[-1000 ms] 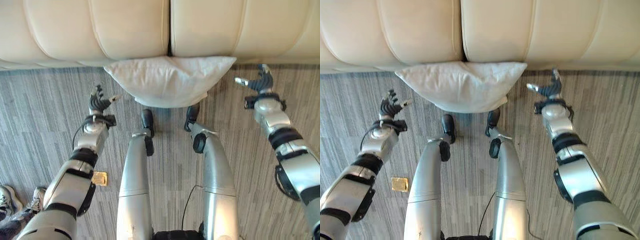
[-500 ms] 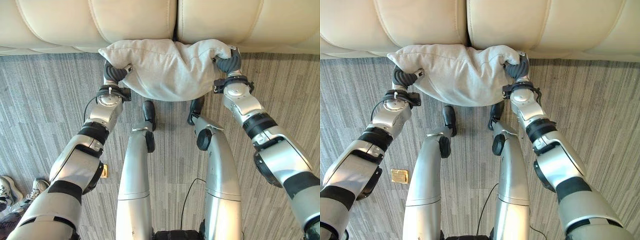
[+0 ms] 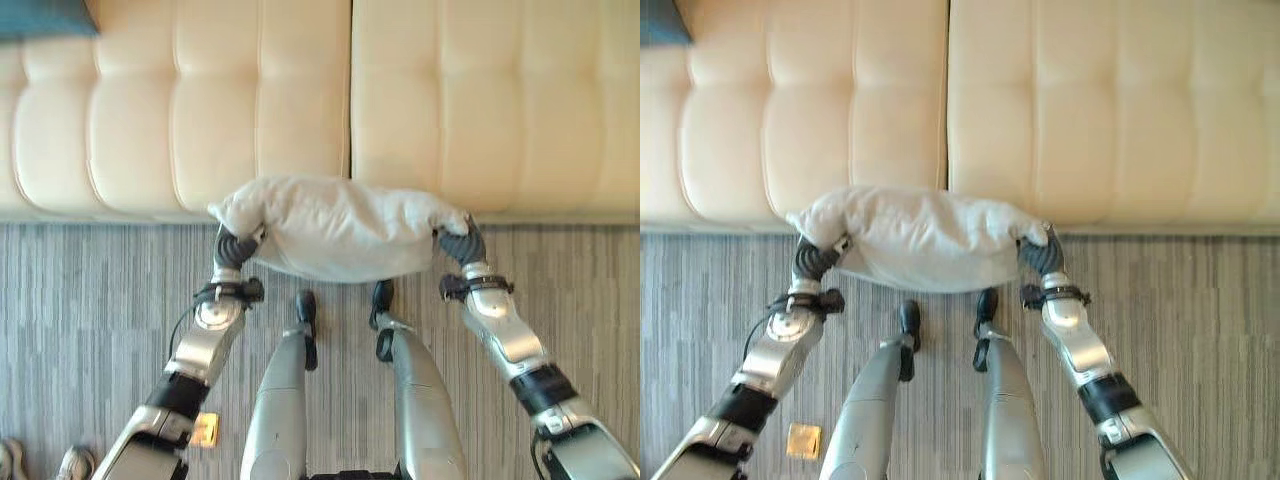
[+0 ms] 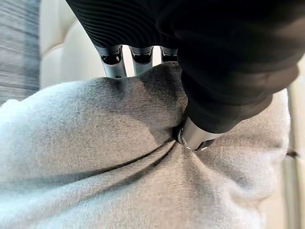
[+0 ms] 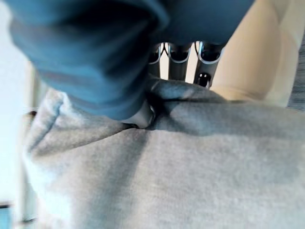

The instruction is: Pick up all the scattered cushions and arrange them neatly on the sofa.

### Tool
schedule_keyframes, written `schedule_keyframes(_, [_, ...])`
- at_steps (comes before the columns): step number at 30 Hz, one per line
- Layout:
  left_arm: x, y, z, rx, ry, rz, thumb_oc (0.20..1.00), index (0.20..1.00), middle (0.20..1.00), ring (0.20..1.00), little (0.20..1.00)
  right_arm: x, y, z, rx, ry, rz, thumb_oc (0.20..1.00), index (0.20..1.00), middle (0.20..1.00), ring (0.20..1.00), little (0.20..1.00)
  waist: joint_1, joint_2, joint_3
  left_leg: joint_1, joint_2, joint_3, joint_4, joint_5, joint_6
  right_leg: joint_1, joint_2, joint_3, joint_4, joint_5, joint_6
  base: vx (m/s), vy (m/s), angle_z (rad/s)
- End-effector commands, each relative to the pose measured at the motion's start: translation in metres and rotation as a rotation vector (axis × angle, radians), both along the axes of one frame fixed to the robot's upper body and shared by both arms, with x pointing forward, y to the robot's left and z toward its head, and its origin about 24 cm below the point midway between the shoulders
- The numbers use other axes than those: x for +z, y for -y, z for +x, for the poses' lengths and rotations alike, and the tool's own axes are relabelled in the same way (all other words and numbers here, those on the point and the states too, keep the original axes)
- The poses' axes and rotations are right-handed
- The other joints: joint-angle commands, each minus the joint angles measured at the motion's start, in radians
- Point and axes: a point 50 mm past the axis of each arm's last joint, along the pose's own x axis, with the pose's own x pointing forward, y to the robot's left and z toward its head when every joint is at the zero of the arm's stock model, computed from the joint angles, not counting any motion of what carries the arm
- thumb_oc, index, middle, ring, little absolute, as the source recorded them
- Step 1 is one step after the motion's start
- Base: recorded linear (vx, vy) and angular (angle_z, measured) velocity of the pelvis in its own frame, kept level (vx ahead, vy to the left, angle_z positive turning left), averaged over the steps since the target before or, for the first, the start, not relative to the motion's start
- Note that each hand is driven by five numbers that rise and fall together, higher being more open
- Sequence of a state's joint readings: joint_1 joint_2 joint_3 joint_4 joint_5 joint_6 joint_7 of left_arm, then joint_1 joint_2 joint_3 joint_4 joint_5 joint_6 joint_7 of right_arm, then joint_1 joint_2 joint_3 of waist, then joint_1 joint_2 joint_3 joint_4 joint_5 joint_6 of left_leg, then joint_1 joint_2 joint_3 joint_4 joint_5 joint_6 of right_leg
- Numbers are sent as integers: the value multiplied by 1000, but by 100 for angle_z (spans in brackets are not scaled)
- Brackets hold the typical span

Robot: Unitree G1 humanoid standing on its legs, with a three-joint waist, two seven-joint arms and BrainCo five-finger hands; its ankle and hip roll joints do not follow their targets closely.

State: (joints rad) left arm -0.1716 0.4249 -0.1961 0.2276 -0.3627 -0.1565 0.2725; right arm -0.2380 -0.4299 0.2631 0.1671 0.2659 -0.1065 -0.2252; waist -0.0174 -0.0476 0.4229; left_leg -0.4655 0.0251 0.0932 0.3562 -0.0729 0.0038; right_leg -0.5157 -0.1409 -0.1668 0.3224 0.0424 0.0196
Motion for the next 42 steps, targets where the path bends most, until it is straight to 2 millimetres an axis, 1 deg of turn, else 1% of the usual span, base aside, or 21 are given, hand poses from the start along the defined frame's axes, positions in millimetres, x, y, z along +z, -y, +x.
schedule_keyframes(1, [13, 18, -10, -122, 110, 3, 200, 200, 200, 200, 200, 20, -7, -15, 120, 139, 7, 200, 200, 200, 200, 200, -10, 18, -134, 110, 2, -24, -143, 16, -56, 137, -20, -3, -35, -94, 94, 207, 14, -7])
schedule_keyframes(3, [10, 14, -17, -116, 102, -7, 200, 200, 200, 200, 200, 17, -3, -22, 119, 131, 12, 200, 200, 200, 200, 200, -13, 18, -151, 155, 3, -21, -172, 20, -58, 183, -17, -6, -68, -89, 97, 180, 7, -1])
schedule_keyframes(7, [0, -1, -45, -100, 59, -13, 200, 200, 200, 200, 200, 13, 1, -47, 184, 106, 56, 200, 200, 200, 200, 200, -16, 19, -243, 329, 1, -1, -259, 14, -58, 358, 4, -9, -176, -88, 108, 265, -1, -11])
schedule_keyframes(9, [0, -1, -45, -100, 58, -13, 200, 200, 200, 200, 200, 13, 1, -47, 184, 105, 56, 200, 200, 200, 200, 200, -15, 19, -241, 334, 1, -1, -261, 14, -58, 363, 4, -9, -179, -87, 108, 119, 10, -7])
schedule_keyframes(12, [0, -5, -52, -89, 57, -32, 200, 200, 200, 200, 200, 15, -1, -51, 217, 105, 79, 200, 200, 200, 200, 200, -7, 13, -273, 386, -1, 15, -253, -16, -54, 435, 8, 1, -222, -89, 113, 186, 49, -5])
schedule_keyframes(16, [0, -8, -56, -68, 57, -31, 200, 200, 200, 200, 200, 25, -12, -44, 252, 148, 98, 200, 200, 200, 200, 200, 18, 4, -277, 409, -5, 41, -220, -57, -36, 476, 1, 30, -236, -77, 131, 115, 94, -9])
schedule_keyframes(18, [0, -8, -56, -68, 57, -31, 200, 200, 200, 200, 200, 25, -12, -44, 252, 149, 98, 200, 200, 200, 200, 200, 20, 4, -276, 409, -4, 43, -219, -57, -35, 476, 1, 32, -236, -77, 131, 49, 101, -16])
schedule_keyframes(19, [2, -10, -58, -68, 63, -17, 200, 200, 200, 200, 200, 30, -17, -42, 267, 169, 108, 200, 200, 200, 200, 200, 30, 2, -273, 409, -9, 48, -212, -71, -19, 459, -8, 49, -210, -66, 144, 43, 120, -22])
schedule_keyframes(21, [2, -11, -57, -74, 58, -4, 200, 200, 200, 200, 200, 30, -19, -41, 279, 170, 119, 200, 200, 200, 200, 200, 34, 1, -269, 405, -12, 52, -208, -78, -9, 441, -14, 57, -178, -56, 155, 33, 190, -32])
schedule_keyframes(22, [4, -12, -56, -96, 54, 33, 200, 200, 200, 200, 200, 30, -22, -39, 292, 167, 121, 200, 200, 200, 200, 200, 37, 1, -253, 401, -21, 52, -201, -87, 15, 397, -24, 75, -77, -25, 175, 26, 267, -35])
schedule_keyframes(23, [5, -12, -56, -100, 56, 41, 200, 200, 200, 200, 200, 31, -25, -39, 304, 169, 121, 200, 200, 200, 200, 200, 35, 3, -242, 402, -24, 50, -196, -91, 27, 369, -25, 85, -26, -5, 181, 28, 256, -30])
schedule_keyframes(26, [6, -13, -55, -117, 54, 73, 200, 200, 200, 200, 200, 29, -28, -40, 326, 158, 139, 200, 200, 200, 200, 200, 31, 4, -217, 413, -32, 51, -186, -111, 51, 295, -8, 96, 93, -15, 170, 66, 149, -30])
schedule_keyframes(27, [5, -12, -56, -118, 51, 73, 200, 200, 200, 200, 200, 29, -27, -41, 331, 156, 145, 200, 200, 200, 200, 200, 22, 3, -213, 439, -43, 43, -203, -120, 57, 258, 20, 98, 67, -39, 153, 128, 86, -21])
schedule_keyframes(30, [5, -13, -56, -115, 56, 64, 200, 200, 200, 200, 200, 30, -27, -39, 338, 160, 155, 200, 200, 200, 200, 200, 15, 3, -209, 459, -55, 40, -225, -130, 57, 220, 30, 79, -4, -39, 144, 177, 36, 2])
schedule_keyframes(31, [6, -11, -55, -116, 62, 50, 200, 200, 200, 200, 200, 32, -27, -38, 349, 163, 166, 200, 200, 200, 200, 200, 1, 0, -204, 485, -72, 29, -242, -146, 55, 167, 48, 69, -117, -5, 147, 319, -7, -6])
schedule_keyframes(34, [9, -8, -50, -128, 82, 39, 200, 200, 200, 200, 200, 32, -24, -37, 338, 159, 158, 200, 200, 200, 200, 200, -22, 10, -200, 538, -91, -8, -259, -176, 43, 111, 69, 80, -264, 46, 169, 381, -41, 23])
schedule_keyframes(37, [7, -6, -48, -129, 80, 41, 200, 200, 200, 200, 200, 28, -20, -38, 316, 151, 146, 200, 200, 200, 200, 200, -39, 21, -199, 582, -89, -33, -268, -201, 31, 82, 75, 80, -286, 66, 175, 365, -99, 34])
schedule_keyframes(38, [7, 1, -49, -168, 82, 28, 200, 200, 200, 200, 200, 24, -14, -43, 307, 134, 156, 200, 200, 200, 200, 200, -51, 17, -211, 617, -94, -59, -258, -216, 6, 118, 57, 102, -294, 93, 163, 276, -85, 54])
schedule_keyframes(39, [6, 1, -49, -169, 81, 27, 200, 200, 200, 200, 200, 24, -14, -43, 307, 133, 156, 200, 200, 200, 200, 200, -52, 18, -211, 618, -93, -61, -258, -217, 5, 121, 58, 100, -296, 92, 163, 518, -247, 81])
schedule_keyframes(41, [2, 6, -48, -189, 67, -7, 200, 200, 200, 200, 200, 14, 1, -48, 254, 94, 134, 200, 200, 200, 200, 200, -81, 51, -235, 600, -30, -51, -129, -130, -77, 152, 60, 75, -252, 91, 130, 443, -297, 79])
schedule_keyframes(42, [1, 7, -50, -202, 58, -29, 200, 200, 200, 200, 200, 13, 5, -49, 238, 85, 124, 200, 200, 200, 200, 200, -90, 52, -243, 576, -8, -40, -72, -72, -90, 166, 54, 67, -247, 76, 116, 247, -172, 47])
